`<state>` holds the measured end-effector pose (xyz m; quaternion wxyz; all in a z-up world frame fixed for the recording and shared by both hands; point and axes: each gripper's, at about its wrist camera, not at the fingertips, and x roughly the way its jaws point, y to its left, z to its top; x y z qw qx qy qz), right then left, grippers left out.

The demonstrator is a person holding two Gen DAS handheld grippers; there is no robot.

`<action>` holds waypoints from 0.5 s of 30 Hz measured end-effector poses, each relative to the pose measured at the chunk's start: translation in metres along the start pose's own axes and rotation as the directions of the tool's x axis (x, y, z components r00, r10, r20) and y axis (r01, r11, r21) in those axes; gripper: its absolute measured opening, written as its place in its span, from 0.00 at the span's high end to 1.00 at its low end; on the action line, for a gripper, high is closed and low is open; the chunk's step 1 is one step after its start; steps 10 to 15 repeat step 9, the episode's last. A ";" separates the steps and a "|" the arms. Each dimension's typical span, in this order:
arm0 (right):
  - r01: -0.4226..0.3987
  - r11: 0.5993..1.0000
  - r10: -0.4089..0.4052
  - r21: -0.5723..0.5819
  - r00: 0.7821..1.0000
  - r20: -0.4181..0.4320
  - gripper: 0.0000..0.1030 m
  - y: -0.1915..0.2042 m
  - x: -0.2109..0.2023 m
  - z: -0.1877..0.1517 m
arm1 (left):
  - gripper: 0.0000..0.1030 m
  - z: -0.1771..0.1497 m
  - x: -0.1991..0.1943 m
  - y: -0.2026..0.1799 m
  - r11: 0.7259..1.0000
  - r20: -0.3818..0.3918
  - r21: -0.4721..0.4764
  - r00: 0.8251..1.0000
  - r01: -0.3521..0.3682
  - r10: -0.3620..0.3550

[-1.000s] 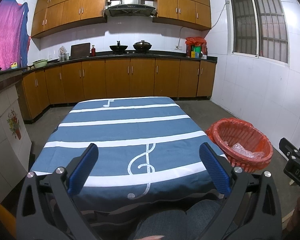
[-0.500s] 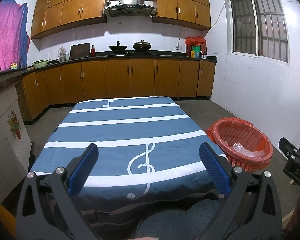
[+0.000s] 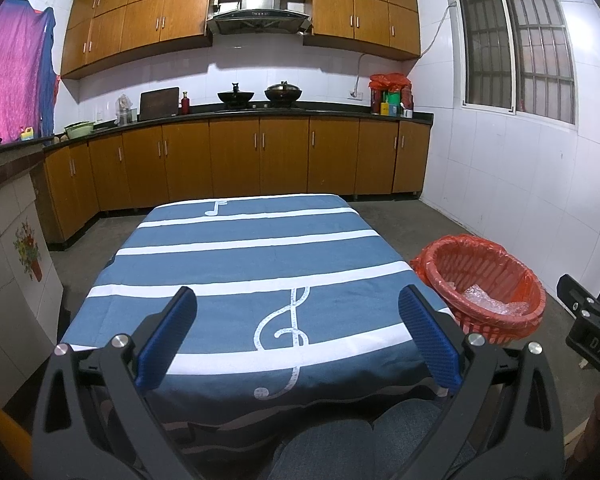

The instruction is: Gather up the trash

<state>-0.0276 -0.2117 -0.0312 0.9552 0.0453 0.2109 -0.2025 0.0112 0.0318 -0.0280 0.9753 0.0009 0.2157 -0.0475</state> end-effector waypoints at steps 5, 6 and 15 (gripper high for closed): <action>0.000 1.000 0.000 0.000 1.000 0.000 0.02 0.000 0.000 0.000 | 0.04 0.000 0.001 0.001 1.000 -0.004 0.000 1.000 0.008 -0.008; 0.000 1.000 0.000 0.000 1.000 0.000 0.02 0.000 0.000 0.000 | 0.04 0.001 0.001 0.001 1.000 -0.005 0.000 1.000 0.008 -0.008; 0.000 1.000 0.000 0.000 1.000 0.000 0.02 0.000 0.000 0.000 | 0.04 0.001 0.001 0.001 1.000 -0.005 0.001 1.000 0.009 -0.009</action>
